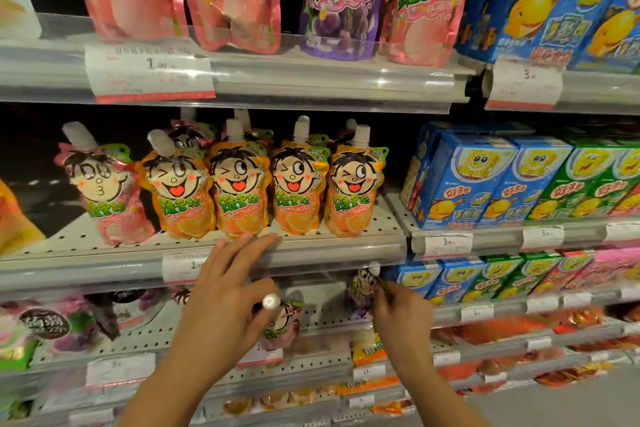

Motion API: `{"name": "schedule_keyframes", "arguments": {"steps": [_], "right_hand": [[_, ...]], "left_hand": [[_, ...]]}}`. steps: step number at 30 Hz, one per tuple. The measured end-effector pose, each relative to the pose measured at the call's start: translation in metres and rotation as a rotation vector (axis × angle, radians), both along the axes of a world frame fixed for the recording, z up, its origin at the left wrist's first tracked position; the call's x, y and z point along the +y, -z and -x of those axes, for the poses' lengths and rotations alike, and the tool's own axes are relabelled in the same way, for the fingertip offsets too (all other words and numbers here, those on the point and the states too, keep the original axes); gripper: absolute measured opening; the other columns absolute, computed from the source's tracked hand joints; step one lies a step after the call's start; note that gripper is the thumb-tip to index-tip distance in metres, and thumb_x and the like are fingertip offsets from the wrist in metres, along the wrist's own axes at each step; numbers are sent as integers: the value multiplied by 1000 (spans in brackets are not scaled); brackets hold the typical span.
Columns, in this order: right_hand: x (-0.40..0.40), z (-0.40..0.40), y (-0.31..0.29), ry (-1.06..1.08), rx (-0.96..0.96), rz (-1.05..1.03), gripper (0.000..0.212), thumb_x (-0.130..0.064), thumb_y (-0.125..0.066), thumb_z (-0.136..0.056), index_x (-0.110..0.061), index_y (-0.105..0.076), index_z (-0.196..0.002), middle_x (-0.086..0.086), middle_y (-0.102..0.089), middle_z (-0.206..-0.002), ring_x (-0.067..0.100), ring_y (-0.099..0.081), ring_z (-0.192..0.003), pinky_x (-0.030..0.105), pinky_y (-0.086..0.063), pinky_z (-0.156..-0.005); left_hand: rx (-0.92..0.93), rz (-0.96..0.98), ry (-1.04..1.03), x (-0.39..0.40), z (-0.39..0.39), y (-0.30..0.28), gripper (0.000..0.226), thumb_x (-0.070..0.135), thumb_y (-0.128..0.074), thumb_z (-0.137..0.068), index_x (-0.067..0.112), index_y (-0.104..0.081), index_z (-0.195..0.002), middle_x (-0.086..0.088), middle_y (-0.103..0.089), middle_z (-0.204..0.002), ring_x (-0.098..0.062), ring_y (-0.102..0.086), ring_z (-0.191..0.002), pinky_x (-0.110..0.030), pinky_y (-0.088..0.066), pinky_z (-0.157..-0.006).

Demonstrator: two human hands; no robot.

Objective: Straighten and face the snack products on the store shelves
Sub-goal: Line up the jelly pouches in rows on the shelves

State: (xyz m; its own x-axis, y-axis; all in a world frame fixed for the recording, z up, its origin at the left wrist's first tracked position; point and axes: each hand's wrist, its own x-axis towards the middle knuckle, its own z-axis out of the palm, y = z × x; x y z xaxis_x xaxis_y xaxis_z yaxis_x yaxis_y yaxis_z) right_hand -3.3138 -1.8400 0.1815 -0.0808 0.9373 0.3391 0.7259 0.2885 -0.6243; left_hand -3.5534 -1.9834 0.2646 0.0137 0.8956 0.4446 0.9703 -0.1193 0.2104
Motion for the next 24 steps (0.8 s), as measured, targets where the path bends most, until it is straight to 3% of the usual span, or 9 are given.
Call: {"name": "schedule_keyframes", "arguments": {"steps": [2, 5, 8, 15, 17, 20, 24], "right_hand": [[1, 8, 10, 38, -49, 46, 45, -18, -64, -96, -34, -45, -58, -6, -41, -40, 8, -37, -36, 26, -19, -39], [1, 12, 22, 96, -108, 80, 26, -20, -66, -94, -26, -66, -68, -8, -43, -45, 9, -38, -39, 26, -18, -39], [4, 12, 22, 101, -155, 33, 24, -19, -70, -91, -23, -67, -68, -10, -37, -46, 12, -33, -39, 23, -13, -39], [7, 15, 23, 62, -104, 63, 9, -30, -66, -95, -26, -72, -90, -9, -56, -54, 18, -55, -49, 25, -25, -41], [-2, 11, 18, 58, -66, 60, 19, -33, -66, -95, -25, -73, -112, -9, -70, -66, 16, -63, -56, 20, -28, -44], [-22, 1, 11, 29, 44, 68, 41, -31, -66, -95, -22, -59, -134, -15, -71, -71, 6, -62, -54, 19, -34, -46], [-46, -7, 0, -103, 139, 62, 24, -21, -70, -92, -32, -62, -112, -24, -68, -69, -1, -64, -58, 11, -41, -50]], "left_hand": [[-7, -3, -3, 1, -1, 0, 26, 28, -89, -72, 34, -64, -76, 5, -41, -158, -33, -34, -148, -60, -31, -115], [-28, -15, -3, 1, -1, 1, 25, 29, -87, -75, 36, -64, -74, 5, -41, -157, -33, -33, -148, -59, -29, -116], [-30, -35, 18, 2, 0, 1, 14, 36, -75, -81, 37, -63, -75, 7, -39, -158, -31, -31, -149, -57, -28, -117], [-17, 0, -2, 0, 1, 0, 23, 29, -86, -75, 35, -64, -74, 7, -40, -158, -31, -32, -148, -57, -31, -115], [-14, -34, 3, 2, 1, 2, 18, 30, -80, -80, 34, -63, -74, 6, -41, -157, -32, -33, -147, -58, -30, -116], [-1, -64, -7, 5, 1, 7, 15, 40, -59, -86, 33, -63, -74, 5, -42, -156, -33, -34, -147, -59, -27, -117], [-6, -79, -17, 5, 1, 10, 19, 43, -55, -87, 33, -64, -73, 4, -44, -155, -33, -36, -145, -58, -25, -118]]}}
